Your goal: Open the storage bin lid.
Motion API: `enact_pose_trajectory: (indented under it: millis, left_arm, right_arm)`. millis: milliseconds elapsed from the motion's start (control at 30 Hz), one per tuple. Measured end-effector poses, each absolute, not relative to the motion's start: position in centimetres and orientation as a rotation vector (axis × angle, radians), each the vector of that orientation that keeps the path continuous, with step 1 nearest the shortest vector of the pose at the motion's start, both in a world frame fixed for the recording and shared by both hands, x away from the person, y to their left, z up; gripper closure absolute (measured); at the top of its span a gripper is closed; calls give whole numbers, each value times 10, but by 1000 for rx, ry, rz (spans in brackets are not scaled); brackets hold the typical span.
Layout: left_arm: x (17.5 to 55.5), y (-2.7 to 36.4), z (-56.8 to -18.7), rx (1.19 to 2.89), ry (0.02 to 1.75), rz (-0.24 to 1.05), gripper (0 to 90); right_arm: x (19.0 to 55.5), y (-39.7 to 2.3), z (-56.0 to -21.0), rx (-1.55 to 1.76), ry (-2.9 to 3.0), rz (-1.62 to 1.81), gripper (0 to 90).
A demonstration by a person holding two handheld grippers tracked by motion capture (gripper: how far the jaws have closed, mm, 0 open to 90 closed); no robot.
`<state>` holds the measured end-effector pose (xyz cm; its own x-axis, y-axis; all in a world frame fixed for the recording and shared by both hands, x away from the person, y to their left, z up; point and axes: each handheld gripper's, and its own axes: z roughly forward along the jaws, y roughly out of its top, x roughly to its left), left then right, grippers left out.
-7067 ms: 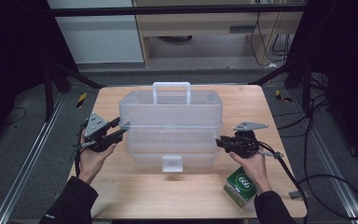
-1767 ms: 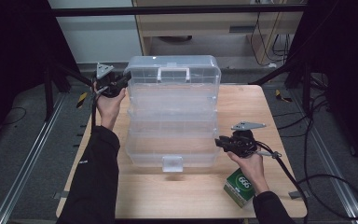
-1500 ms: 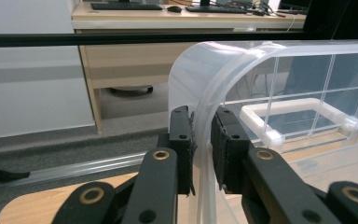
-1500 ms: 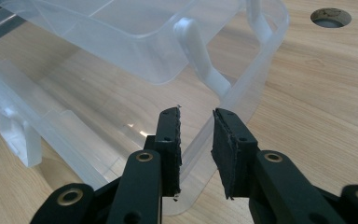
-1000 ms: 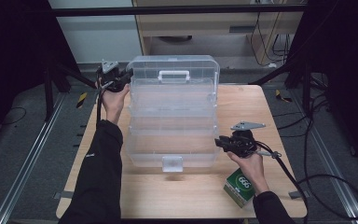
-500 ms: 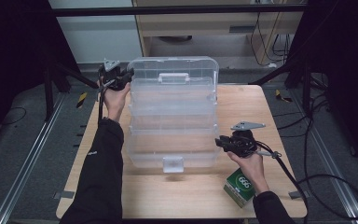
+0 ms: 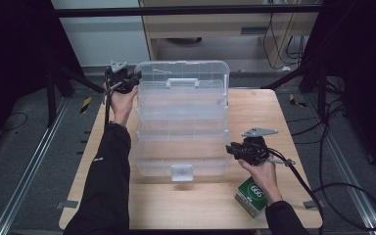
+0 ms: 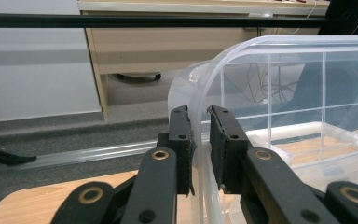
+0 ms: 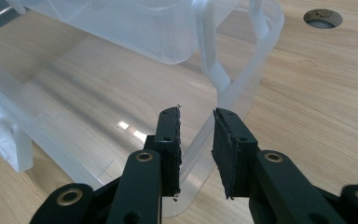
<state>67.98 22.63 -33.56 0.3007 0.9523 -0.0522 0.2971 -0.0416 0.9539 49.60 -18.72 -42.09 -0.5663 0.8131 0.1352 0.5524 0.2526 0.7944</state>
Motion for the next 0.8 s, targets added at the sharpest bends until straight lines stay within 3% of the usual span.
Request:
enact_pose_trajectory:
  millis: [367, 700, 800]
  left_arm:
    - [689, 227, -340, 1555, 1197, 764, 744]
    - [683, 237, -334, 1568, 1195, 764, 556]
    - [672, 246, -332, 1546, 1217, 763, 543]
  right_arm:
    - [495, -185, -420, 1259, 2228, 1196, 722]
    - [496, -186, -419, 1246, 2236, 1190, 721]
    - [495, -186, -419, 1246, 2232, 1184, 742]
